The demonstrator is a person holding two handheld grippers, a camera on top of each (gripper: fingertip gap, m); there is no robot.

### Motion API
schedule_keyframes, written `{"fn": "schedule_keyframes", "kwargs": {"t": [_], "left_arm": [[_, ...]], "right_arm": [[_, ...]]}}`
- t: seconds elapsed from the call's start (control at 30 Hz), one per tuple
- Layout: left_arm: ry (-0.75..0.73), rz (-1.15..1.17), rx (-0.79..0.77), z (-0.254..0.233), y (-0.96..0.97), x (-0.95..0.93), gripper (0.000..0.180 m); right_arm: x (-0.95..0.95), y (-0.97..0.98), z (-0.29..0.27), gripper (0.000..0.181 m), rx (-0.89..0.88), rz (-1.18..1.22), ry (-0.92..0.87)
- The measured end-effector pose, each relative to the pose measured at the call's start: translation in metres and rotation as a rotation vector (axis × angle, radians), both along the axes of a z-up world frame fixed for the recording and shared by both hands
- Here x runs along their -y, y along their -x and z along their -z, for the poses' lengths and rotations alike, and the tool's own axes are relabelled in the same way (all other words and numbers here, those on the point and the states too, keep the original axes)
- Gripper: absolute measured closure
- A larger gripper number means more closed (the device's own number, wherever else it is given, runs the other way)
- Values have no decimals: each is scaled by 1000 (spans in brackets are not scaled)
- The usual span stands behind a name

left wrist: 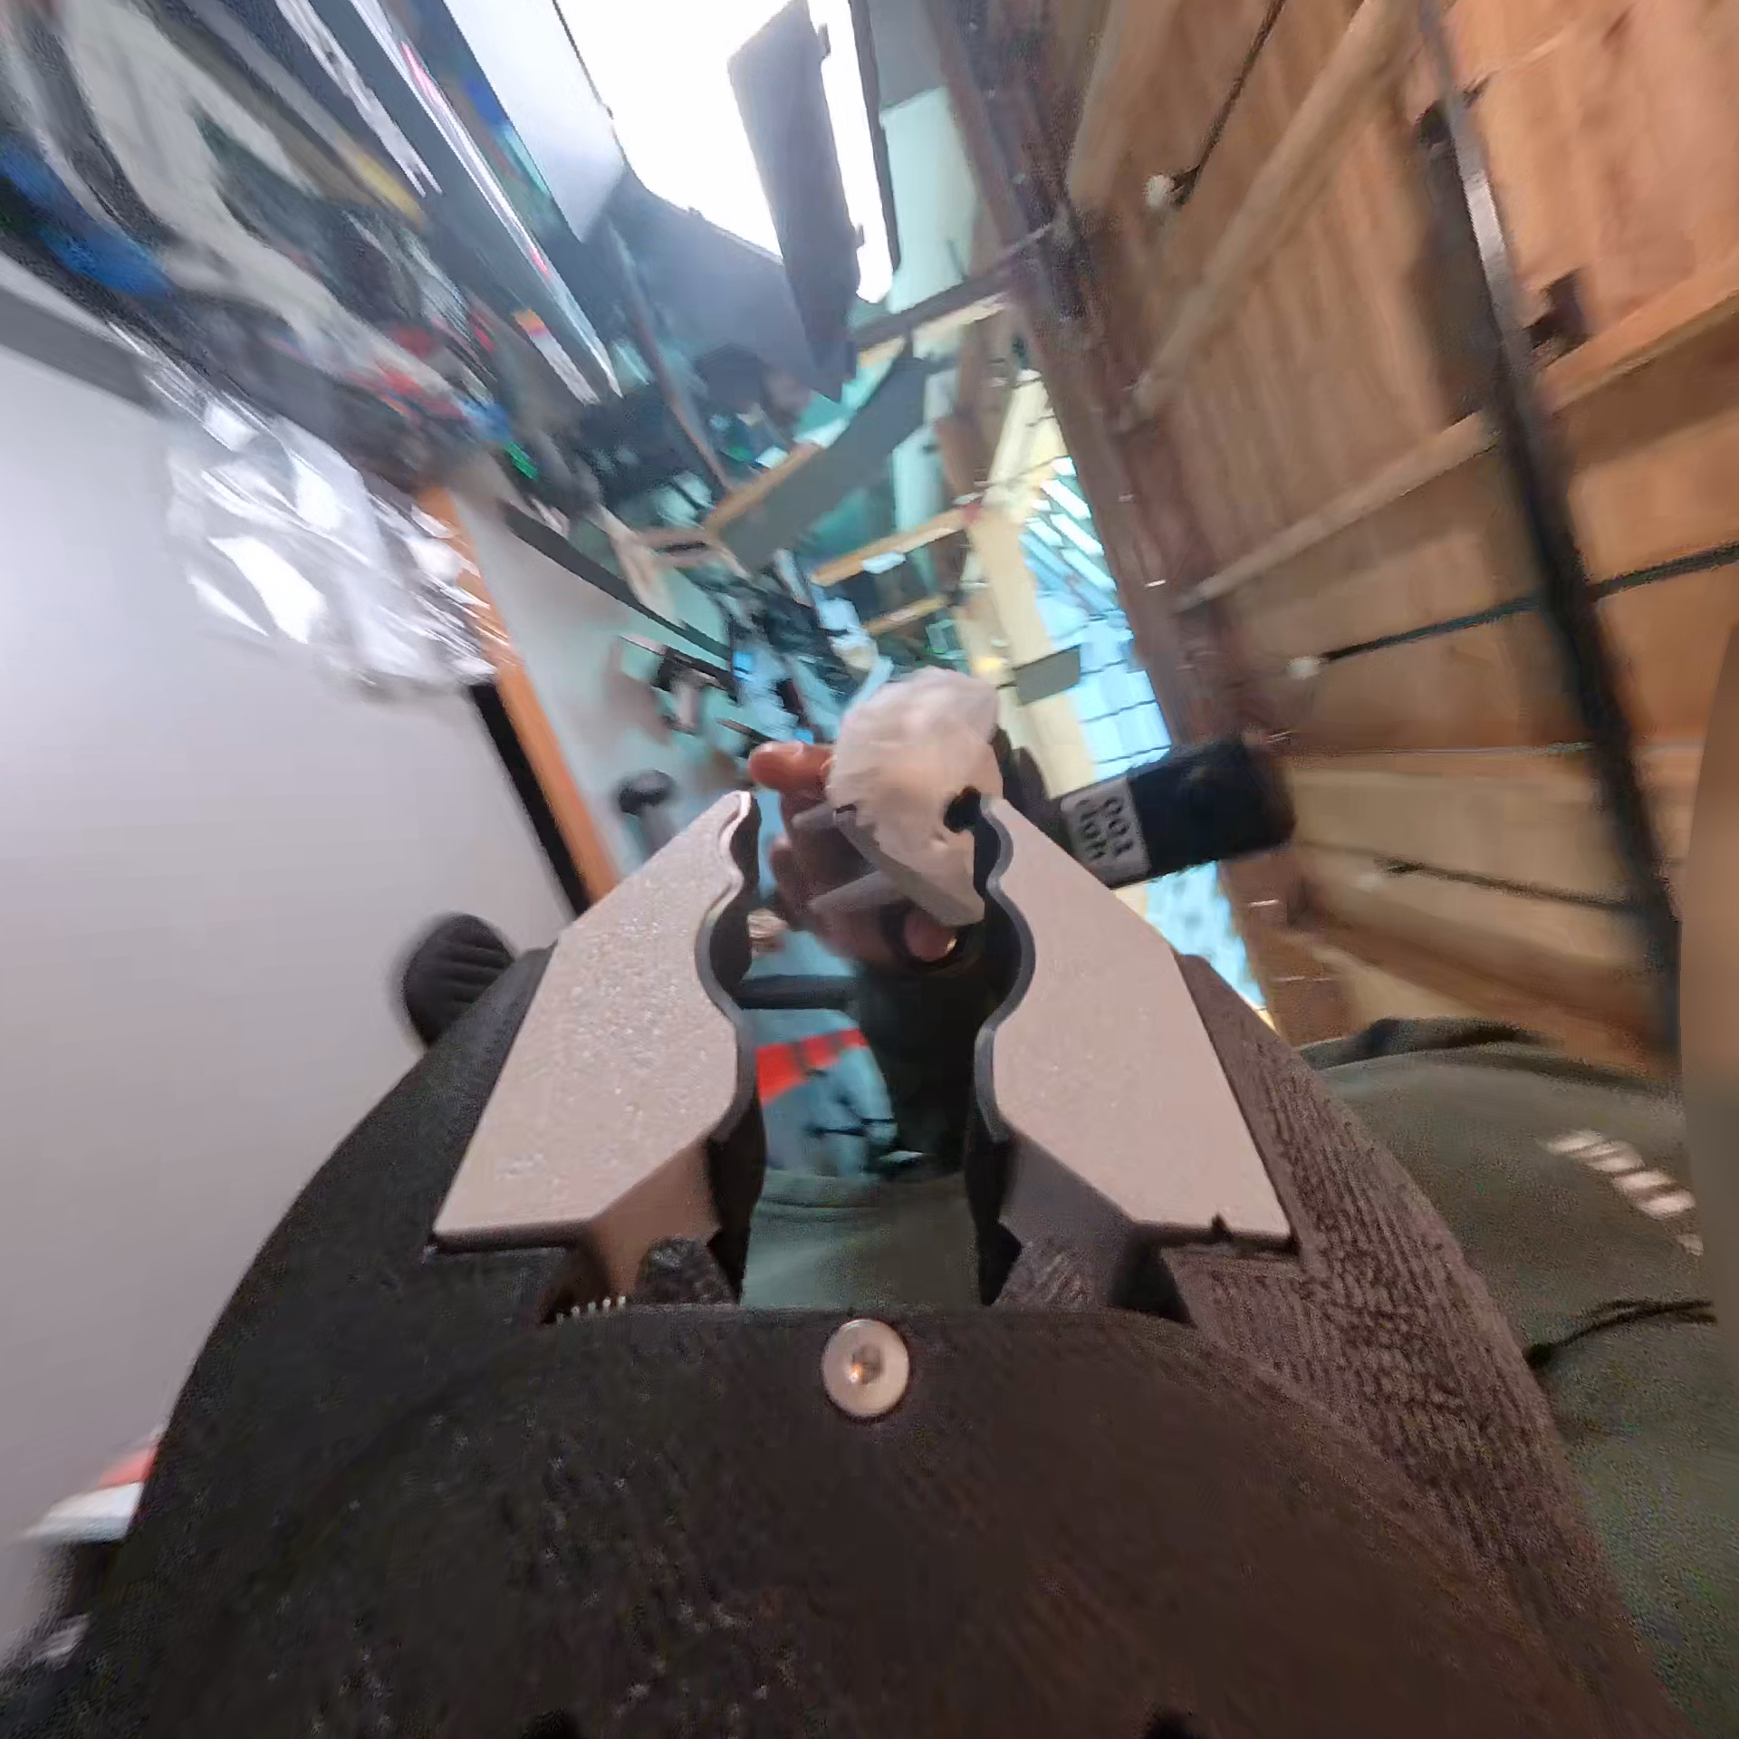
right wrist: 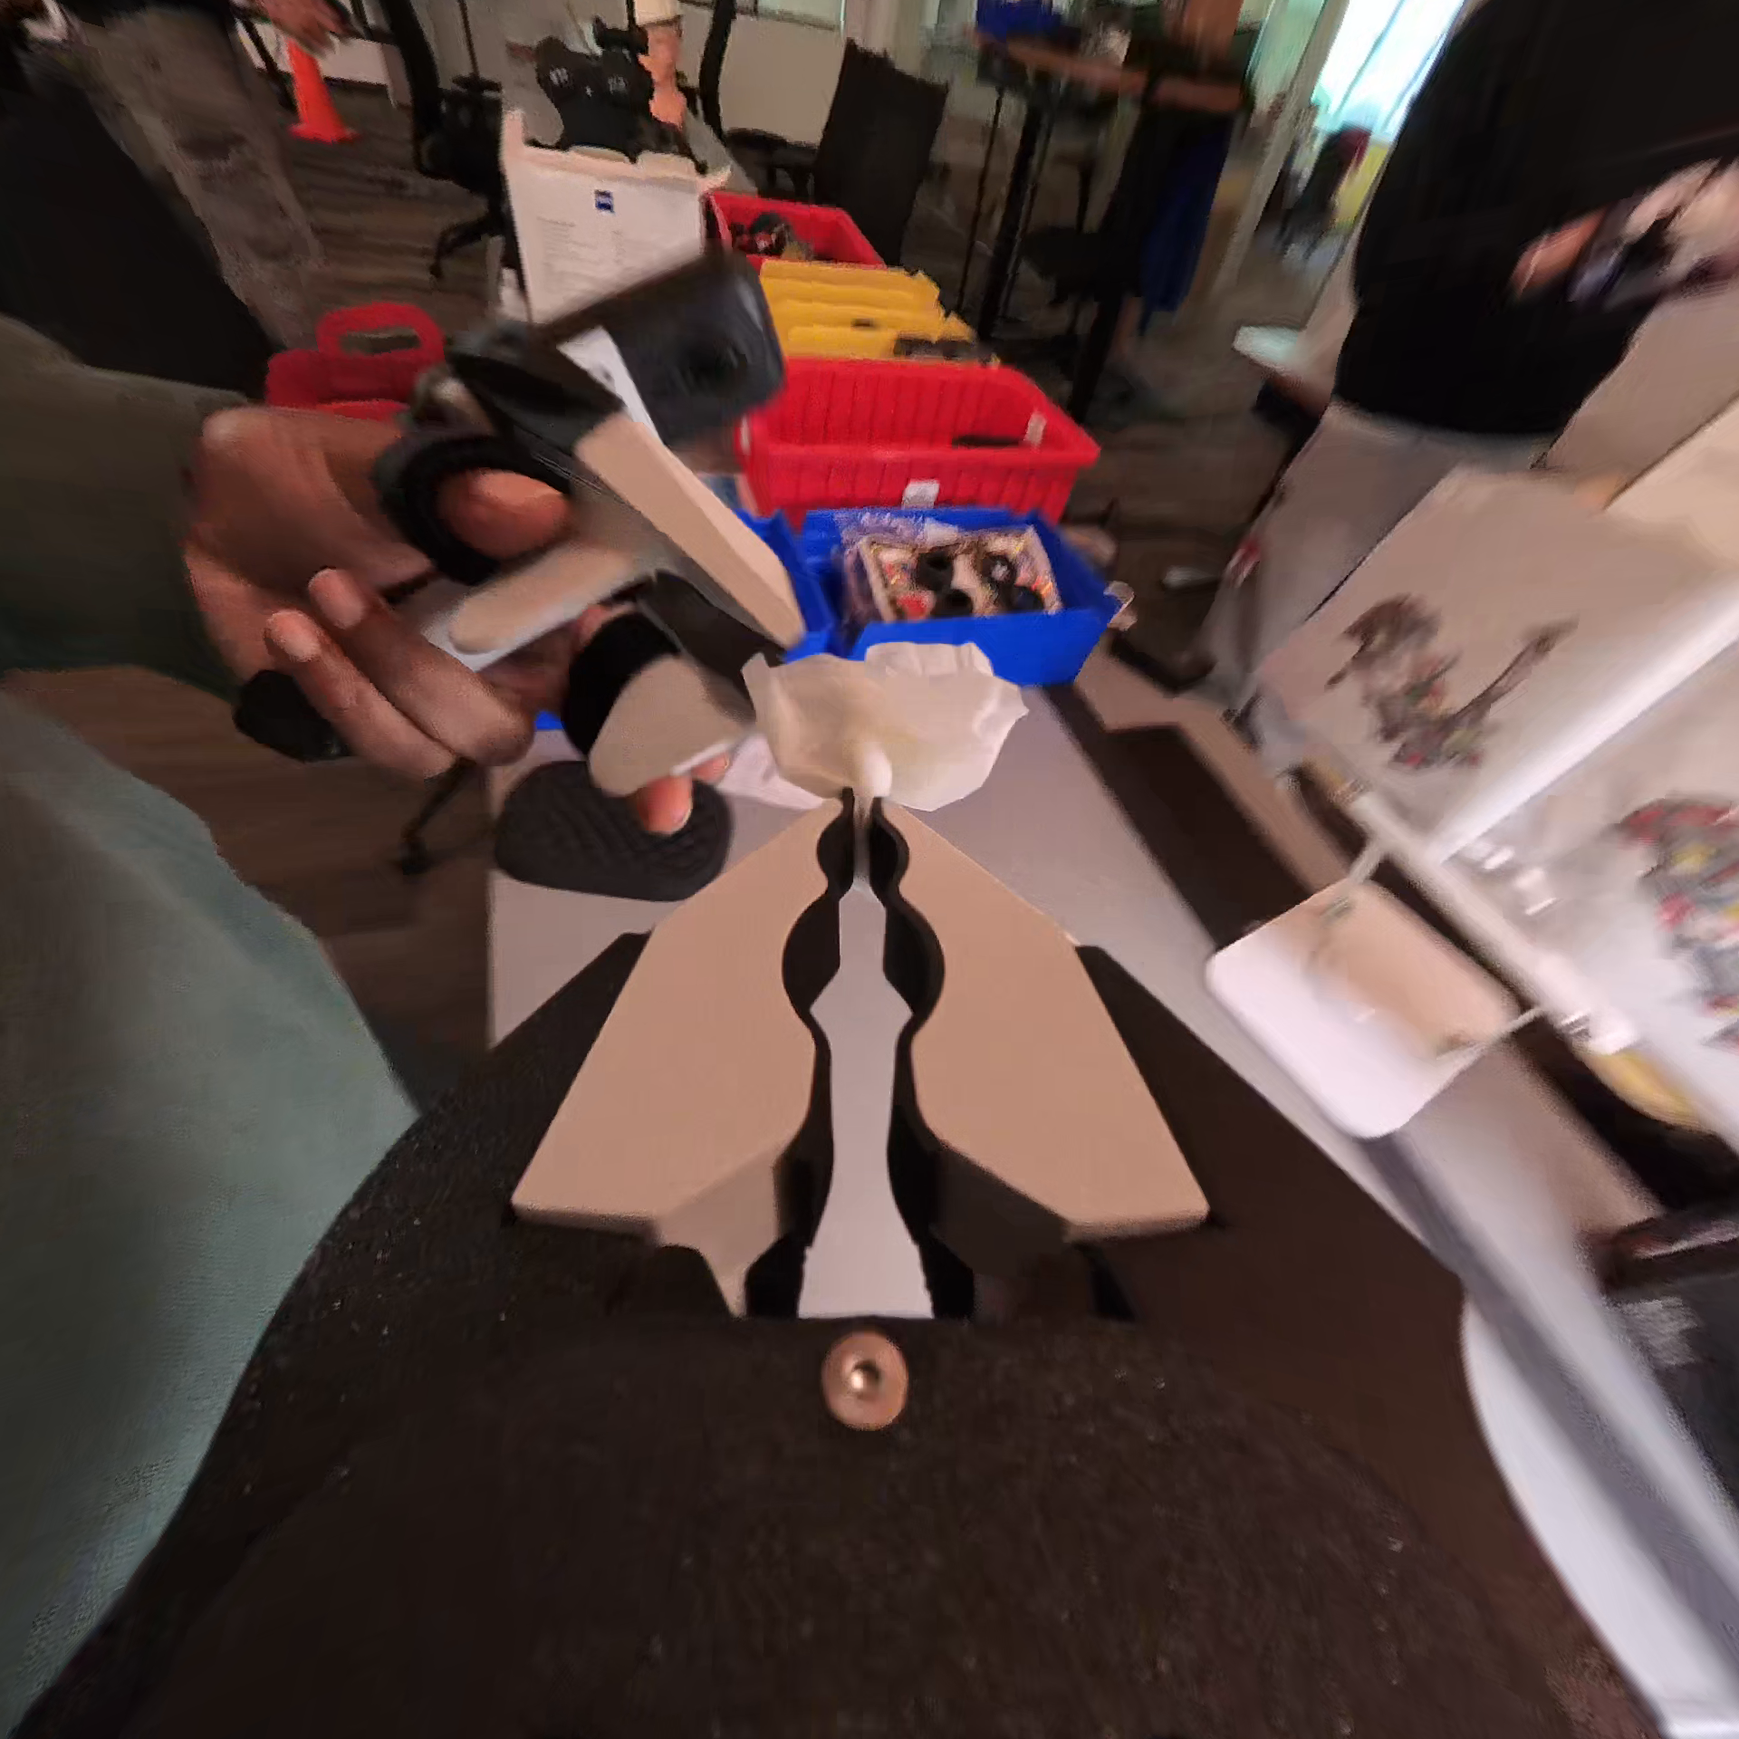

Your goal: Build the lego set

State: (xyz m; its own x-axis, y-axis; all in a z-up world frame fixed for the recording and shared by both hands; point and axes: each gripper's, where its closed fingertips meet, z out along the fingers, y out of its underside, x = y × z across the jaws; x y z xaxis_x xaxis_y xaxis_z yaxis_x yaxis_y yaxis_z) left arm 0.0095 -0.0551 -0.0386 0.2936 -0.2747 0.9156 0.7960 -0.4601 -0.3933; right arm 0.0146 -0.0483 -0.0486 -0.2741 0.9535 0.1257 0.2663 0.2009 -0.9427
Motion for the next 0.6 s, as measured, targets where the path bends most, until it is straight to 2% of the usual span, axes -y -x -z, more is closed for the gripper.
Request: {"fn": "schedule_keyframes", "kwargs": {"t": [0.17,0.27,0.4,0.5,0.6], "left_arm": [[-48,-34,-604,16,5,20,117],[-101,4,-727,14,4,27,120],[-148,85,-685,11,0,38,150],[-150,70,-560,7,10,45,171],[-100,76,-356,10,20,52,176]], "right_arm": [[26,8,11,181,152,-94,511],[46,14,14,181,223,-194,620],[65,20,14,181,287,-297,660],[73,23,12,181,288,-339,668],[76,32,17,177,218,-304,486]]}}
